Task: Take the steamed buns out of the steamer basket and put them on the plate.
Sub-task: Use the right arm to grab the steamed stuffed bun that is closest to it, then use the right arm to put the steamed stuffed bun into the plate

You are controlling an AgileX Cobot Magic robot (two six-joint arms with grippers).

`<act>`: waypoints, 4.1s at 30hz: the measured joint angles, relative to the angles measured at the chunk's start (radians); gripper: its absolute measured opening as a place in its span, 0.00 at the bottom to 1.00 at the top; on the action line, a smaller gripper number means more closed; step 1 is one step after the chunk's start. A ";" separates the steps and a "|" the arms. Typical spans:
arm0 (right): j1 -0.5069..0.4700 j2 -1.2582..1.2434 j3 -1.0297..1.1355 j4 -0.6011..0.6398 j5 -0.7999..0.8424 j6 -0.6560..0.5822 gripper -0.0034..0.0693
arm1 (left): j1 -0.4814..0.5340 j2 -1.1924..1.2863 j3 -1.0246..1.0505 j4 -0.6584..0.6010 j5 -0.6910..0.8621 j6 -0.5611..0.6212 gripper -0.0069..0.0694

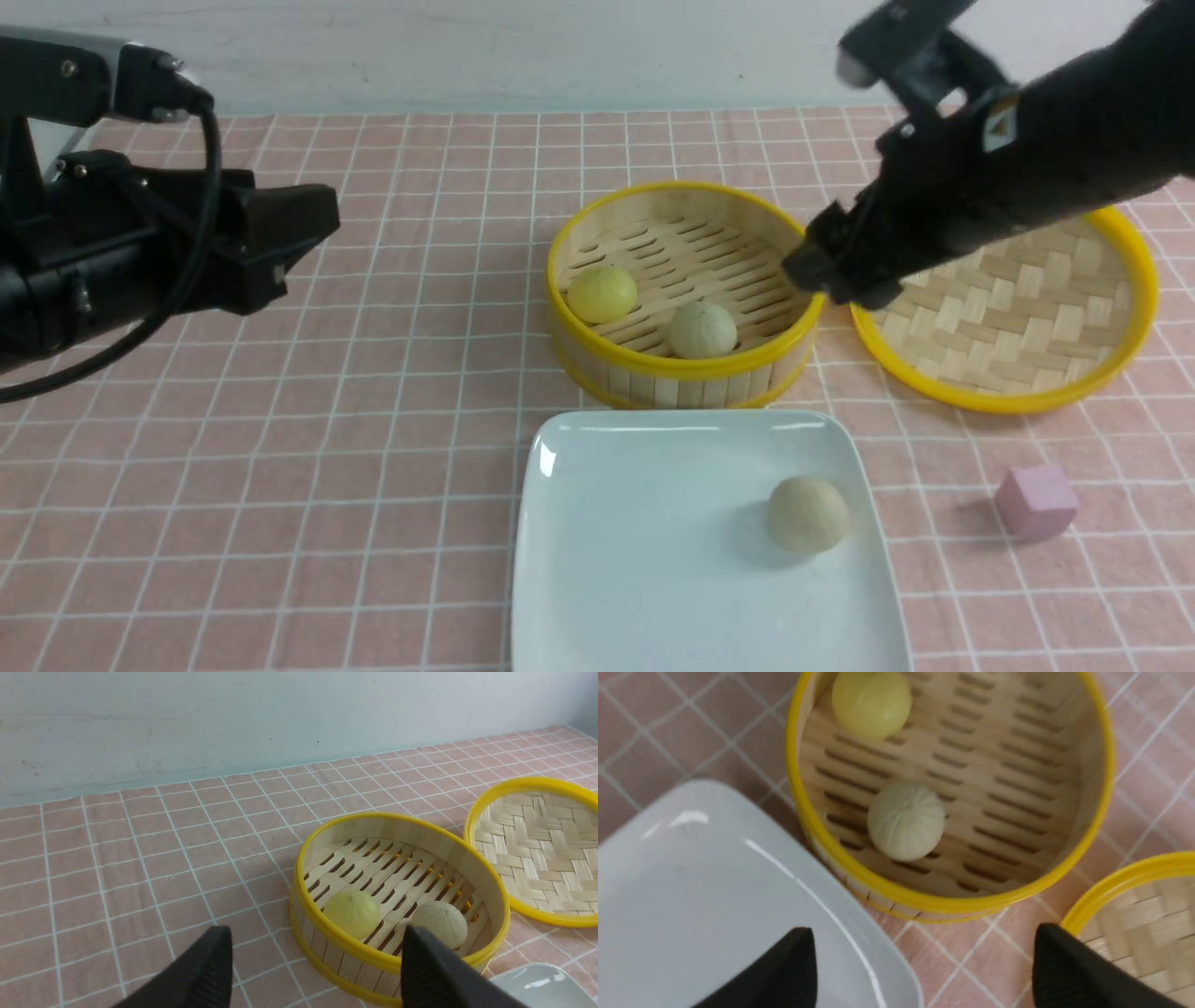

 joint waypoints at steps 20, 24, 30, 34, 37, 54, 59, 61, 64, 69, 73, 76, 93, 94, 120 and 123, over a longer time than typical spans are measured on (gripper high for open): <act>0.000 -0.166 -0.003 -0.125 0.134 0.189 0.74 | 0.000 0.000 0.000 0.003 0.146 -0.001 0.73; 0.000 -0.040 -0.061 -0.117 0.156 0.189 0.74 | 0.000 0.000 0.000 0.003 0.145 -0.001 0.73; 0.000 0.169 -0.232 -0.115 0.162 0.189 0.74 | 0.000 0.000 0.000 0.004 0.143 -0.001 0.73; 0.000 0.301 -0.354 -0.115 0.162 0.189 0.74 | 0.000 0.000 0.000 0.006 0.143 -0.001 0.73; 0.000 0.390 -0.419 -0.110 0.162 0.189 0.74 | 0.000 0.000 0.000 0.007 0.143 -0.001 0.73; 0.001 0.627 -0.476 0.016 0.125 0.143 0.66 | 0.000 0.000 0.000 0.008 0.142 -0.001 0.73; 0.002 0.627 -0.477 0.129 0.128 0.078 0.66 | 0.000 0.000 0.000 0.009 0.140 -0.001 0.73; 0.003 0.627 -0.478 0.158 0.128 0.054 0.66 | 0.000 0.000 0.000 0.009 0.140 -0.001 0.73; 0.003 0.627 -0.477 0.149 0.131 0.042 0.66 | 0.000 0.000 0.000 0.009 0.140 -0.001 0.73; 0.003 0.627 -0.477 0.120 0.146 0.037 0.66 | 0.000 0.000 0.000 0.009 0.140 -0.001 0.73; 0.003 0.637 -0.478 0.120 0.165 0.037 0.66 | 0.000 0.000 0.000 0.009 0.140 -0.001 0.73; 0.003 0.649 -0.478 0.117 0.168 0.037 0.66 | 0.000 0.000 0.000 0.009 0.140 -0.001 0.73; 0.003 0.672 -0.481 0.006 0.151 0.037 0.08 | 0.000 0.000 0.000 0.010 0.140 -0.001 0.73; 0.003 0.672 -0.481 0.003 0.151 0.037 0.08 | 0.000 0.000 0.000 0.010 0.140 -0.001 0.73; 0.003 0.284 -0.551 0.032 0.602 0.037 0.08 | 0.000 0.000 0.000 0.010 0.140 -0.001 0.73; 0.003 0.285 -0.551 0.063 0.605 0.037 0.08 | 0.000 0.000 0.000 0.010 0.139 0.001 0.73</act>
